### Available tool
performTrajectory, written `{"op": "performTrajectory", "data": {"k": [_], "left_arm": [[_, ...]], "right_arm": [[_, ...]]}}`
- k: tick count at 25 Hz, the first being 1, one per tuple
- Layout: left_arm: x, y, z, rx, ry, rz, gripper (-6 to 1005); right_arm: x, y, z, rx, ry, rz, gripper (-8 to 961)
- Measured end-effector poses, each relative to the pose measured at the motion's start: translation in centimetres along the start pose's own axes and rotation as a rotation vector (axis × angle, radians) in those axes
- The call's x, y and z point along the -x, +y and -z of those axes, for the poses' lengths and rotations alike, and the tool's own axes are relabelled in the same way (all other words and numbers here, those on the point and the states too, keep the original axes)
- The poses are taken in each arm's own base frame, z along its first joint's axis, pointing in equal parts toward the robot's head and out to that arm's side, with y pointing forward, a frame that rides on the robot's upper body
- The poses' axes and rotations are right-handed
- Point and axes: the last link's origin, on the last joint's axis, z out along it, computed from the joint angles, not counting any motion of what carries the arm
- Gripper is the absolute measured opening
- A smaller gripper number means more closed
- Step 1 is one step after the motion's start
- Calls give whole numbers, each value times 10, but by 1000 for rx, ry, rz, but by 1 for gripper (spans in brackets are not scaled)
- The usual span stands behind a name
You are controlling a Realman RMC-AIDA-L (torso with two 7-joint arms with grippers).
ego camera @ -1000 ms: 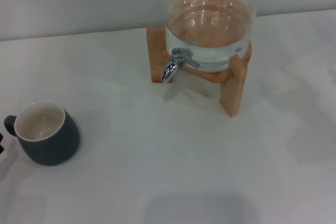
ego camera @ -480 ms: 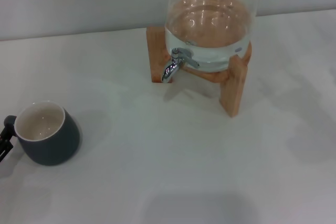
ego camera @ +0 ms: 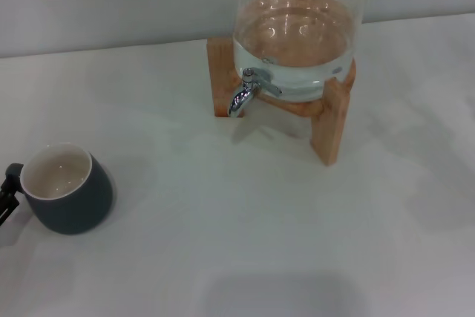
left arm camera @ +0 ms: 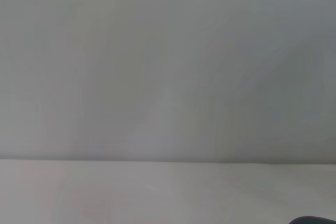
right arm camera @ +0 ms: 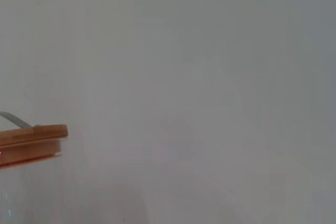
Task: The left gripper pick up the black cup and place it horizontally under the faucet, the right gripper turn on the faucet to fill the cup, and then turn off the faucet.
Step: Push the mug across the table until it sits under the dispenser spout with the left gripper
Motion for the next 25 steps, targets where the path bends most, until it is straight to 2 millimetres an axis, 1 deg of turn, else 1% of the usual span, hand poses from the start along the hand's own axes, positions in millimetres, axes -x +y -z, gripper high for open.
{"op": "performTrajectory", "data": {"k": [10, 25], "left_arm": [[-1, 2, -10, 15, -27, -20, 889], [-1, 4, -12, 27, -35, -30, 890]], "right_arm": [[0, 0, 2, -4, 2, 0, 687], [-1, 0, 2, -4, 1, -2, 686]]}}
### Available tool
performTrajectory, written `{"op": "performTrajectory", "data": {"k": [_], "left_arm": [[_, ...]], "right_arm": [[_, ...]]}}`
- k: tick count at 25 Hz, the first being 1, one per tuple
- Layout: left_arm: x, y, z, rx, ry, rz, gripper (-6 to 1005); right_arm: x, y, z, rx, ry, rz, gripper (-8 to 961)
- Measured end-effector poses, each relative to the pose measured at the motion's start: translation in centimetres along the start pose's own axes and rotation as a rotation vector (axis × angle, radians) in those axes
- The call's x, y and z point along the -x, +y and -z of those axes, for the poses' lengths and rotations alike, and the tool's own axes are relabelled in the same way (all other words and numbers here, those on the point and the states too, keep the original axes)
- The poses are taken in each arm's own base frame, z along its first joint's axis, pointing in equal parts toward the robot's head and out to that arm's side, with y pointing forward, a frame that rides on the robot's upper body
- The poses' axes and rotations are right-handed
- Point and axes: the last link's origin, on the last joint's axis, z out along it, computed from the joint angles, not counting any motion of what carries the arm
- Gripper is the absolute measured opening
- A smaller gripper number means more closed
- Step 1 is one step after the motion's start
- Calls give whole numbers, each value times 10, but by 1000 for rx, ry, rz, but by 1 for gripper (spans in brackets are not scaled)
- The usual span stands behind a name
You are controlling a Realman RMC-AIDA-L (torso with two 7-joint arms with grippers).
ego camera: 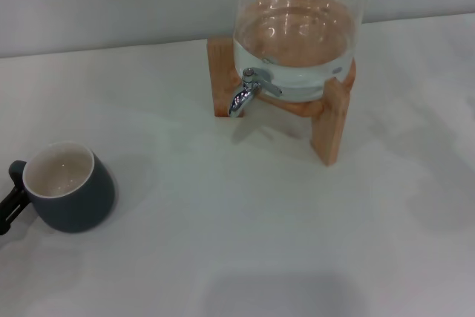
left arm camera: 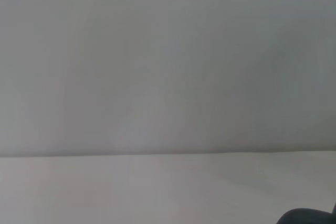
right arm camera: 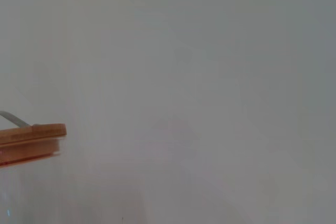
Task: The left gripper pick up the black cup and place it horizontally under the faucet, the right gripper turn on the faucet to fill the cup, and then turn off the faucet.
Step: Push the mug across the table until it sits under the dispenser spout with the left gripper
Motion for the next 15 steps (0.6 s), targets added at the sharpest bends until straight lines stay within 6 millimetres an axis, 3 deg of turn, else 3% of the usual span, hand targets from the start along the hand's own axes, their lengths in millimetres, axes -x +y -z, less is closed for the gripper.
{"op": "performTrajectory", "data": {"k": [15], "left_arm": [[-1, 1, 0, 4, 5, 0, 889]], "right_arm": [[0, 0, 0, -1, 1, 0, 686]]}}
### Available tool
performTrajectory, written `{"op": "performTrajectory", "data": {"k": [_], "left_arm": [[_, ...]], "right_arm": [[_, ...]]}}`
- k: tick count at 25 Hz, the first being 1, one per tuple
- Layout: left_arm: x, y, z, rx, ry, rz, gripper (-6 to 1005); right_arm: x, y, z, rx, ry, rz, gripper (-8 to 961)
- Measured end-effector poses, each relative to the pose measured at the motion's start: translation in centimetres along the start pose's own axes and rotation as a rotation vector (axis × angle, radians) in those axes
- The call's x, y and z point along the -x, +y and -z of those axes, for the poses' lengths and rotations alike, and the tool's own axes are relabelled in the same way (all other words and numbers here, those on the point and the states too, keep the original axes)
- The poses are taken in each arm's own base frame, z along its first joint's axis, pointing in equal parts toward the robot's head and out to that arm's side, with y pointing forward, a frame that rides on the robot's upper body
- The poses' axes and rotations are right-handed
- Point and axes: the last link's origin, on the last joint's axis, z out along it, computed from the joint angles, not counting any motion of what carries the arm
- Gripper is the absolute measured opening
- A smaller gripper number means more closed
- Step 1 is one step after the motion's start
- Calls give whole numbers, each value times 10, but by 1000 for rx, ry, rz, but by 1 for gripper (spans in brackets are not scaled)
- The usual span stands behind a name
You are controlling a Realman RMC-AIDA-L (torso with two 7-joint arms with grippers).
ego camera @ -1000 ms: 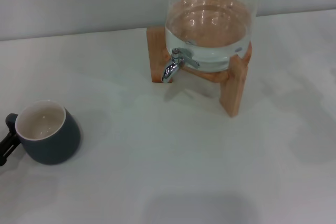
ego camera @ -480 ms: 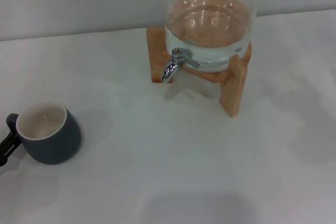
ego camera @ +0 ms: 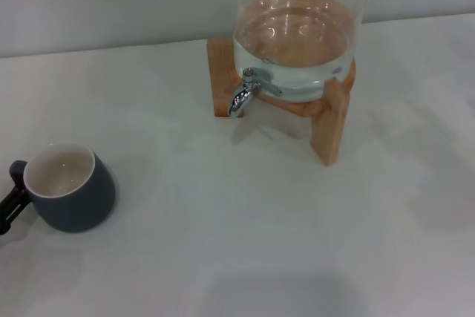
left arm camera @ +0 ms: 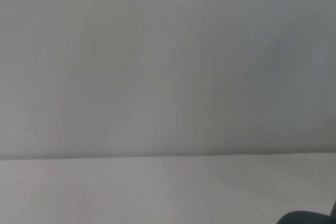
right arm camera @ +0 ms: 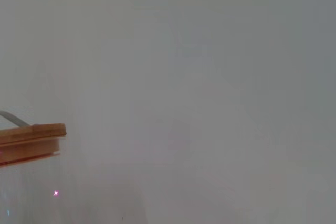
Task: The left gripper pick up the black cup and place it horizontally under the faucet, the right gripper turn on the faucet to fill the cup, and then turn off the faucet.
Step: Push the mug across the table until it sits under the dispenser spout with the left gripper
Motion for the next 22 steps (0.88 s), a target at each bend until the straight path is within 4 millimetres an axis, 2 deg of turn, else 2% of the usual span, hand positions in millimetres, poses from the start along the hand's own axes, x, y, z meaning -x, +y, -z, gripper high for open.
{"op": "performTrajectory", "data": {"k": [22], "left_arm": [[-3, -1, -4, -4, 7, -1, 890]], "right_arm": [[1, 0, -1, 2, -1, 2, 687]]}}
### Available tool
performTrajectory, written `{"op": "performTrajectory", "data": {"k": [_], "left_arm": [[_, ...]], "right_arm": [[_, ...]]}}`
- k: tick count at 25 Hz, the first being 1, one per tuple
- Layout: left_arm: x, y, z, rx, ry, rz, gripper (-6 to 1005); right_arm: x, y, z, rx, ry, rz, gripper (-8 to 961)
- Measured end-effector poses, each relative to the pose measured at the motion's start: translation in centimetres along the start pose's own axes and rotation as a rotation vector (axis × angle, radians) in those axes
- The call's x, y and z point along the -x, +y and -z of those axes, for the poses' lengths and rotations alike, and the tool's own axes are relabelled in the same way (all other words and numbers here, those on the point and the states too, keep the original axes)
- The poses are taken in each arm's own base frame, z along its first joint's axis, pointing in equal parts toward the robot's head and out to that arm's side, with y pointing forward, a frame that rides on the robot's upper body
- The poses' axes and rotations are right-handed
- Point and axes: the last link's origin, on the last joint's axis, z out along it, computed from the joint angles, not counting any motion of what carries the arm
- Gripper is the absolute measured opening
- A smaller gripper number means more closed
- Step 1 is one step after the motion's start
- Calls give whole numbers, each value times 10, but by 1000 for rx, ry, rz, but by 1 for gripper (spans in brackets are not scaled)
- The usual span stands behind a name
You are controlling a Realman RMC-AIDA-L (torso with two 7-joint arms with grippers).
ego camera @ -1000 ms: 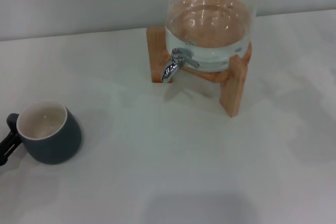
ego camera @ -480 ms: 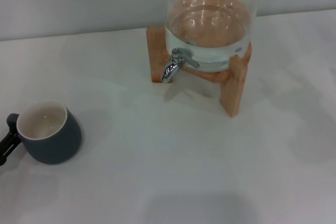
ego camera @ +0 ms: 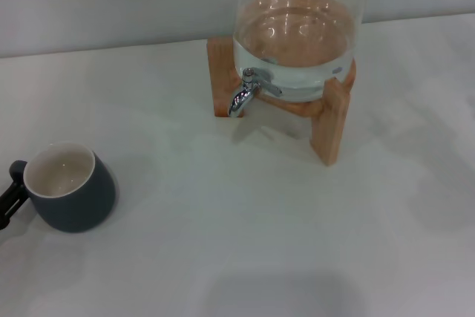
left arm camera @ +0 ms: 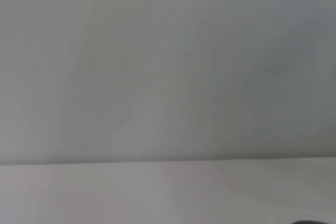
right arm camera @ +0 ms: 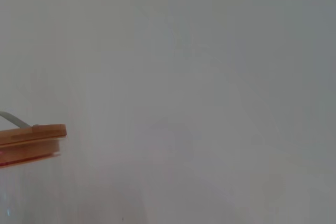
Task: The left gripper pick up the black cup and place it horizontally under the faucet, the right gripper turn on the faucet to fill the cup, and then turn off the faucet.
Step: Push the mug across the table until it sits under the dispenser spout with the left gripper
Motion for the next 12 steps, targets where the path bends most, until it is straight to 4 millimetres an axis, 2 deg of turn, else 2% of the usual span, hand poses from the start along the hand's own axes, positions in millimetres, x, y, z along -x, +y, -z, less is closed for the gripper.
{"op": "performTrajectory", "data": {"k": [12], "left_arm": [[0, -1, -2, -5, -4, 1, 889]], "right_arm": [[-1, 0, 2, -4, 3, -1, 687]]}}
